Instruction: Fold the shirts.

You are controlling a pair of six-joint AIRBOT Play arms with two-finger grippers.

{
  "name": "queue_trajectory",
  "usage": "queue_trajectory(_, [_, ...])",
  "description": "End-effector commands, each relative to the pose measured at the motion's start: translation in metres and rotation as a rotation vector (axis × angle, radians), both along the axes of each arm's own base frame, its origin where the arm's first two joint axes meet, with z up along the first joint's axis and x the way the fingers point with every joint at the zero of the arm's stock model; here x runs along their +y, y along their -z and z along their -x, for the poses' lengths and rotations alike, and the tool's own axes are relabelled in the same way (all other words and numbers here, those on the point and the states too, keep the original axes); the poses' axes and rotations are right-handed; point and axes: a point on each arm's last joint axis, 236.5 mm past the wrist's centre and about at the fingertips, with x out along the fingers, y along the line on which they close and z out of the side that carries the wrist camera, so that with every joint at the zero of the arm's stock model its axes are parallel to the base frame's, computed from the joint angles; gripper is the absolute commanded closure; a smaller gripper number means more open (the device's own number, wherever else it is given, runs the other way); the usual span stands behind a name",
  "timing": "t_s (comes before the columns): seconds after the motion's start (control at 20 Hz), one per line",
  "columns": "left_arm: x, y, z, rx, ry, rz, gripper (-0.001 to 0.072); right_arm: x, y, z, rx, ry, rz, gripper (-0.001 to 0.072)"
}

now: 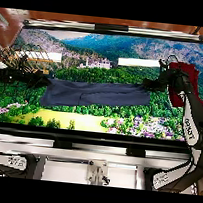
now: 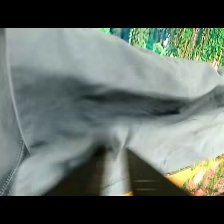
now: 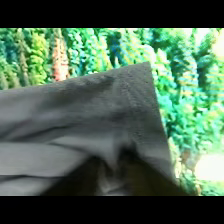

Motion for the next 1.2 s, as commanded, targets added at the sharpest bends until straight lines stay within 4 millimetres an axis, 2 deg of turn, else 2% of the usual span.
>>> queue_trajectory(0.0, [-0.006, -0.004, 0.004, 0.010, 0.028, 0.021, 0.0039, 0.001, 0.000, 0.009, 0.040, -0.010, -0.004, 0.0201])
queue_trajectory(0.1, [-0.006, -0.015, 0.006, 0.003, 0.065, 0.030, 0.0043, -0.013, -0.011, 0.014, 0.041, -0.007, 0.021, 0.0193])
queue_trajectory(0.15, [-0.006, -0.022, 0.006, -0.003, 0.076, 0.033, 0.0043, -0.022, -0.018, 0.014, 0.034, 0.023, 0.005, 0.0047])
queue_trajectory(0.25, [-0.004, -0.036, 0.002, -0.031, 0.086, 0.026, 0.0043, -0.036, -0.025, 0.014, 0.044, 0.121, -0.095, 0.0037])
queue_trajectory(0.35, [-0.004, -0.049, -0.001, -0.062, 0.091, 0.016, 0.0043, -0.040, -0.021, 0.015, 0.080, 0.187, -0.205, 0.0037])
queue_trajectory(0.5, [-0.006, -0.061, 0.000, -0.086, 0.098, 0.008, 0.0044, -0.029, 0.001, 0.019, 0.150, 0.212, -0.291, 0.0037])
queue_trajectory(0.8, [-0.013, -0.071, 0.003, -0.103, 0.116, 0.005, 0.0045, 0.019, 0.041, 0.039, 0.287, 0.124, -0.346, 0.0041])
queue_trajectory(0.85, [-0.016, -0.072, 0.003, -0.106, 0.123, 0.004, 0.0045, 0.027, 0.043, 0.040, 0.287, 0.093, -0.341, 0.0086])
queue_trajectory(0.9, [-0.019, -0.074, 0.004, -0.109, 0.131, 0.003, 0.0045, 0.033, 0.042, 0.040, 0.272, 0.054, -0.332, 0.0242])
queue_trajectory(0.95, [-0.023, -0.075, 0.004, -0.111, 0.140, 0.003, 0.0045, 0.037, 0.040, 0.038, 0.250, 0.026, -0.324, 0.0465])
queue_trajectory(1.0, [-0.028, -0.076, 0.005, -0.113, 0.151, 0.004, 0.0045, 0.038, 0.035, 0.034, 0.226, 0.012, -0.322, 0.0600])
queue_trajectory(1.05, [-0.034, -0.077, 0.006, -0.116, 0.163, 0.005, 0.0046, 0.038, 0.026, 0.030, 0.195, 0.002, -0.316, 0.0646])
queue_trajectory(1.15, [-0.051, -0.081, 0.007, -0.126, 0.193, 0.013, 0.0048, 0.037, -0.005, 0.023, 0.111, -0.032, -0.300, 0.0645])
